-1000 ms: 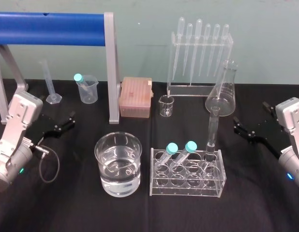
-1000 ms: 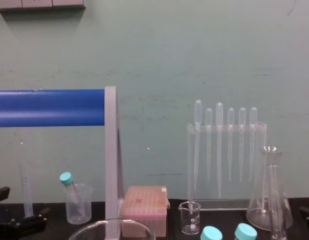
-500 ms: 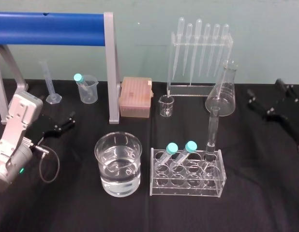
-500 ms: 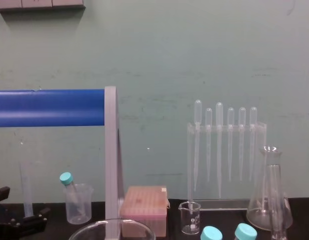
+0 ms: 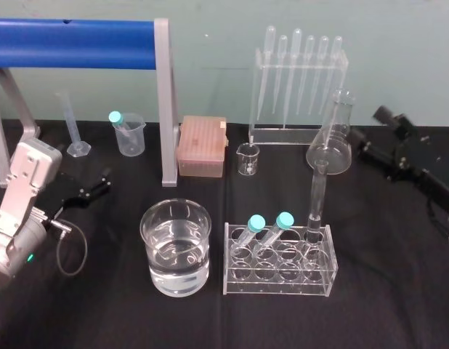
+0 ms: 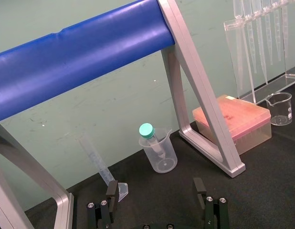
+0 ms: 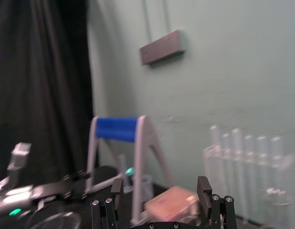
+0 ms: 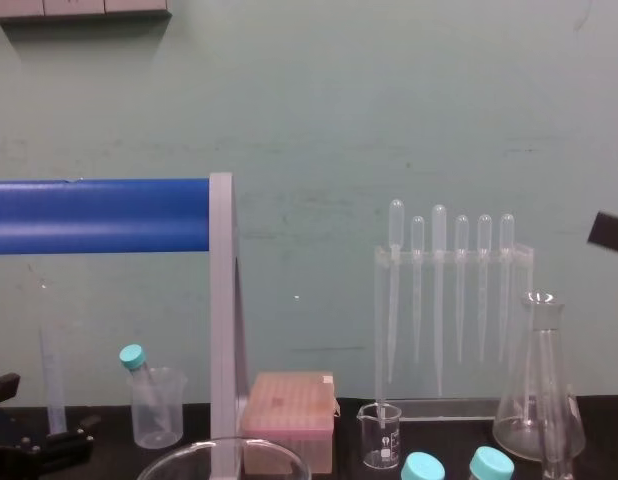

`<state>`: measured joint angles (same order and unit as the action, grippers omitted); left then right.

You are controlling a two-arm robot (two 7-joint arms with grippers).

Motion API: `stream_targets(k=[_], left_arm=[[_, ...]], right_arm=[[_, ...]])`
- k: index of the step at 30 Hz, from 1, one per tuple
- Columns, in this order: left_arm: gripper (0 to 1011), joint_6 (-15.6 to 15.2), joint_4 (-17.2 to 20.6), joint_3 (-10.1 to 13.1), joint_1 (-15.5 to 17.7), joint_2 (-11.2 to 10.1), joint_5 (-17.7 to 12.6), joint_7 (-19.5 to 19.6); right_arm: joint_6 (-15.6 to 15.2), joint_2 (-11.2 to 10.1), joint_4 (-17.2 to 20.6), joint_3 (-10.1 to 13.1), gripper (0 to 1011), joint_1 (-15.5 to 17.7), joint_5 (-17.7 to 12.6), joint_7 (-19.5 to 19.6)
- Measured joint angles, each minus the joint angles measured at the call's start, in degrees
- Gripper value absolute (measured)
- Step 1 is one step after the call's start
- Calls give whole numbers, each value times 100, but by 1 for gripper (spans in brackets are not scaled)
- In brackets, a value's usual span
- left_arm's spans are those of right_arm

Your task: Hold the test tube with one hand and immerse one end into the beaker, then return it to the test tube rack.

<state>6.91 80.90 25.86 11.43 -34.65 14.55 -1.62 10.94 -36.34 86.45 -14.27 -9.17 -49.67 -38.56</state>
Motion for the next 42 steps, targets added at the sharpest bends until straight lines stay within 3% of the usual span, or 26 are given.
stream_targets(k=[6, 14, 29, 42], left_arm=[[1000, 0, 0, 0, 0, 0, 0, 0], [1000, 0, 0, 0, 0, 0, 0, 0], [1000, 0, 0, 0, 0, 0, 0, 0], [1000, 0, 0, 0, 0, 0, 0, 0]], right_arm=[[-419, -109, -120, -279, 1004, -170, -49, -600], [-835, -152, -362, -633, 1004, -402, 74, -636], [-1015, -18, -764, -1003, 1004, -739, 367, -504], [-1073, 25, -836, -1083, 1004, -814, 429, -443]])
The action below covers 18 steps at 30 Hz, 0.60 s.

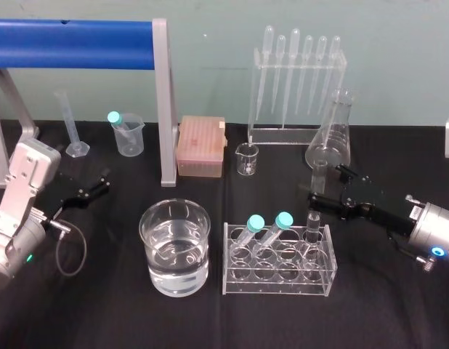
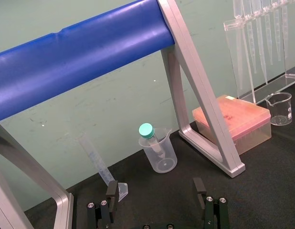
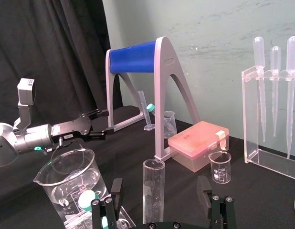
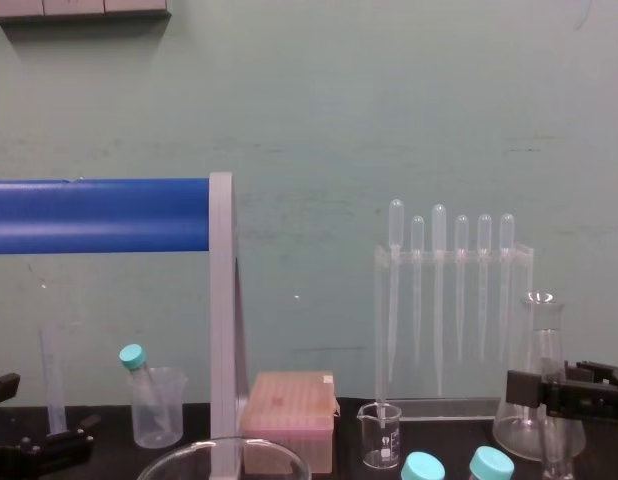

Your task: Hold the test tube with one hand and immerse one end into the beaker, then return it to the test tube rack.

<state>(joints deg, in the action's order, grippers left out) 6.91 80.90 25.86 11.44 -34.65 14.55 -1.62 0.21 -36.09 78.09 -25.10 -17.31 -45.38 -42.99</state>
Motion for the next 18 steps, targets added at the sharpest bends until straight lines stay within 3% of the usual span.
stream_targets(k=[18], left_arm=[[1000, 0, 0, 0, 0, 0, 0, 0]], right_arm=[[-13, 29, -40, -38, 1004, -60, 50, 21]])
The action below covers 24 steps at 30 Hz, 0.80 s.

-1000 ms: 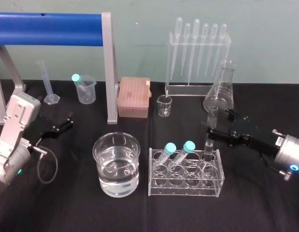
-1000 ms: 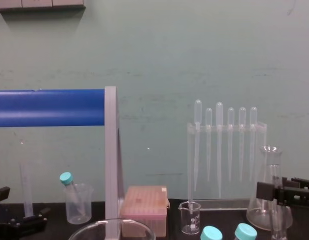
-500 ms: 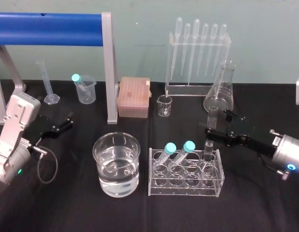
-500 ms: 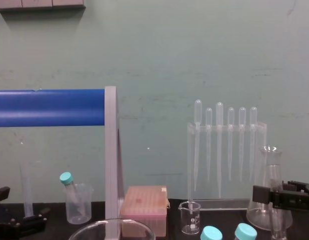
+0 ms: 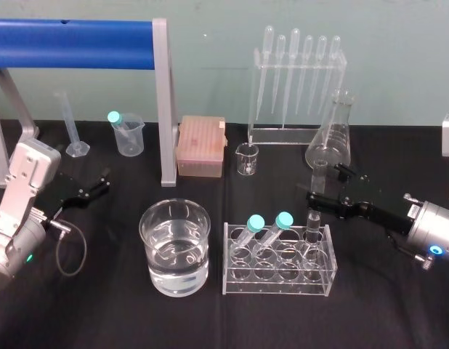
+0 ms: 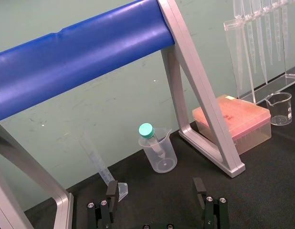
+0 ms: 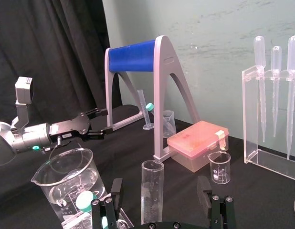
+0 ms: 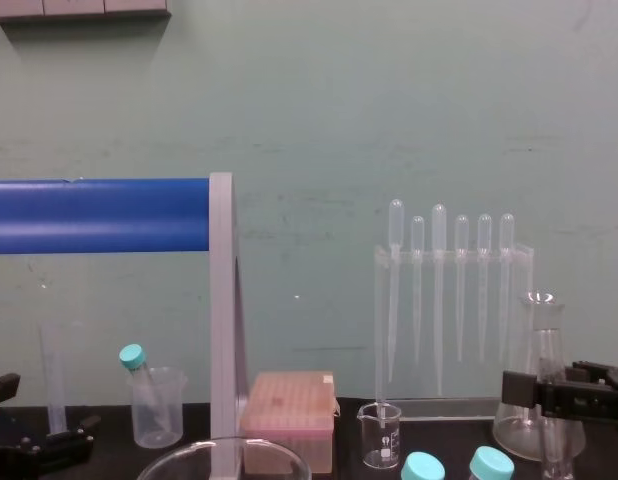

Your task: Hold the test tube with one hand and immerse one end into the beaker, then return it to the test tube rack.

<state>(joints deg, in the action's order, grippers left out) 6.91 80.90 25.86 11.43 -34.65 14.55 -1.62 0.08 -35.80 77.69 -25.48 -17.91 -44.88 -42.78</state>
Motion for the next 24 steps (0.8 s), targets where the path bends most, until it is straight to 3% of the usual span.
stream_targets(k=[14, 24], left_arm=[[1000, 0, 0, 0, 0, 0, 0, 0], [1000, 0, 0, 0, 0, 0, 0, 0]], right_arm=[[4, 0, 1, 2, 997, 3, -2, -2], [7, 0, 1, 4, 769, 4, -4, -2]])
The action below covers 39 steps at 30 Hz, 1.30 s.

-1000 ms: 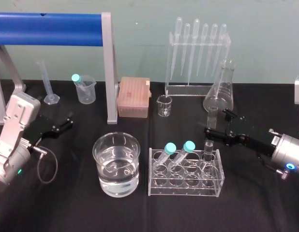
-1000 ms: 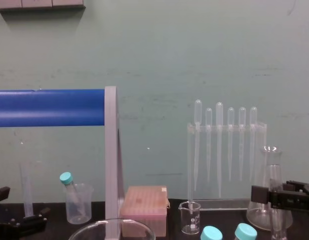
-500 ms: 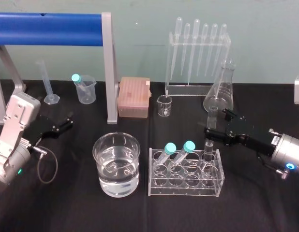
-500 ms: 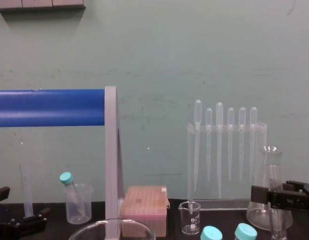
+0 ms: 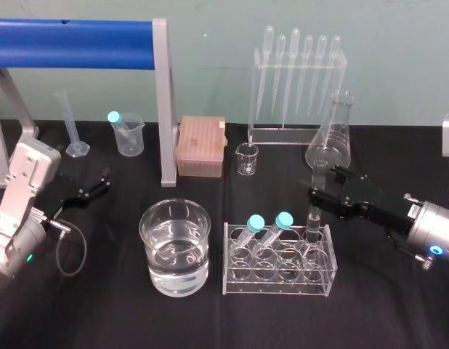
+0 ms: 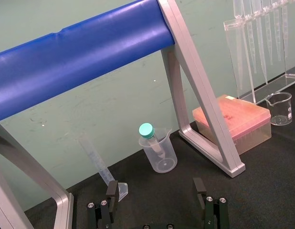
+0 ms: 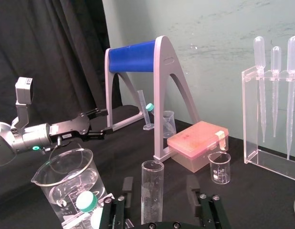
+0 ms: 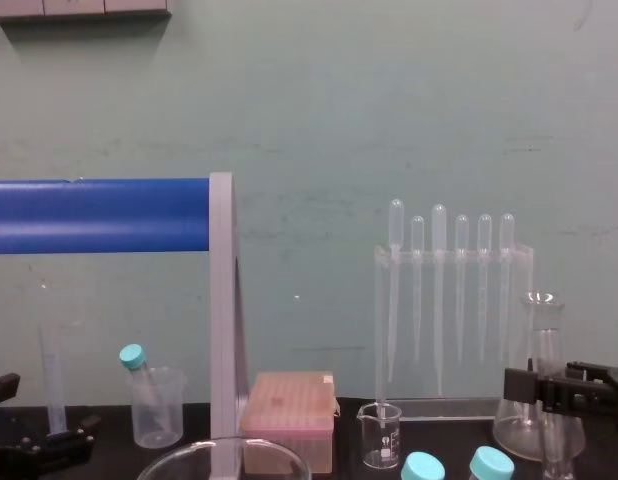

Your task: Hold the test tube with one hand and immerse one end into the beaker, then return it to the test tube rack.

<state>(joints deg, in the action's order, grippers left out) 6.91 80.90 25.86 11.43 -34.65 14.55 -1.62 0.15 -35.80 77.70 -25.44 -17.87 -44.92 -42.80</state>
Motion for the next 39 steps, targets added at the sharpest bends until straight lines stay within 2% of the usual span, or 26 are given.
stream_targets(k=[2, 3, 4, 6, 8, 12, 14, 16, 19, 34, 39], left_arm=[[1000, 0, 0, 0, 0, 0, 0, 0], [1000, 0, 0, 0, 0, 0, 0, 0], [1000, 0, 0, 0, 0, 0, 0, 0], [1000, 0, 0, 0, 0, 0, 0, 0], [1000, 0, 0, 0, 0, 0, 0, 0], [1000, 0, 0, 0, 0, 0, 0, 0], [1000, 0, 0, 0, 0, 0, 0, 0], [1000, 0, 0, 0, 0, 0, 0, 0], [1000, 0, 0, 0, 0, 0, 0, 0], [1000, 0, 0, 0, 0, 0, 0, 0], [1000, 0, 0, 0, 0, 0, 0, 0]], right_arm=[[0, 0, 0, 0, 695, 0, 0, 0], [0, 0, 0, 0, 695, 0, 0, 0], [0, 0, 0, 0, 633, 0, 0, 0], [0, 0, 0, 0, 575, 0, 0, 0], [0, 0, 0, 0, 539, 0, 0, 0], [0, 0, 0, 0, 372, 0, -1, -2], [0, 0, 0, 0, 335, 0, -1, -2], [0, 0, 0, 0, 256, 0, -3, -9], [0, 0, 1, 0, 226, 0, -6, -10], [3, -3, 0, 0, 226, -1, -6, -24], [31, -24, 42, 33, 226, 6, -126, -179]])
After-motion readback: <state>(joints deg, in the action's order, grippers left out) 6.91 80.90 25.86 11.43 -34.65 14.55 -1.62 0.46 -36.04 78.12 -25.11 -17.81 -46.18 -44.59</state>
